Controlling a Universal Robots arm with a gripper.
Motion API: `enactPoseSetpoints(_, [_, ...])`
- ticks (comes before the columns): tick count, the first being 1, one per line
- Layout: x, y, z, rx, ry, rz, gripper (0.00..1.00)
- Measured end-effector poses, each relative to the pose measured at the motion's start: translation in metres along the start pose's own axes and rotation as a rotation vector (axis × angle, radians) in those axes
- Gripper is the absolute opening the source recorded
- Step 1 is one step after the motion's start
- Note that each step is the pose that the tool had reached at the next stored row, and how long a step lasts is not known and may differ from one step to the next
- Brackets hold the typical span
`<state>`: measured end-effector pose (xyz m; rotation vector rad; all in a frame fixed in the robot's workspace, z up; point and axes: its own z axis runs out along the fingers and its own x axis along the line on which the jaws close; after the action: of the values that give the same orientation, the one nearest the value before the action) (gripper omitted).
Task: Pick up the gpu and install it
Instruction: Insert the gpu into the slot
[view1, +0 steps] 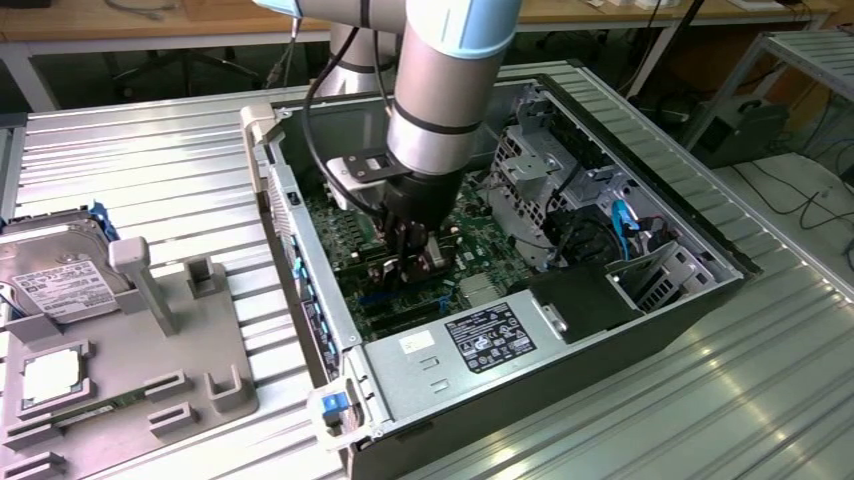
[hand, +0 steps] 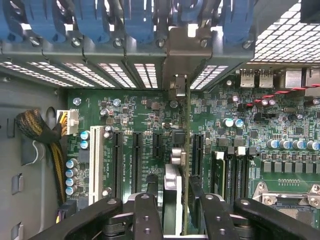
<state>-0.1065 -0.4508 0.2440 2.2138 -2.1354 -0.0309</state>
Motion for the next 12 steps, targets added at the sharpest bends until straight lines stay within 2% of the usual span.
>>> enactPoseSetpoints(3, [-0.0005, 0.001, 0.0, 0.0029, 0.002, -0.006, 0.36])
enactPoseSetpoints(12, [-0.0005, 0.0014, -0.002, 0.0036, 0.0017, -0.007, 0.36])
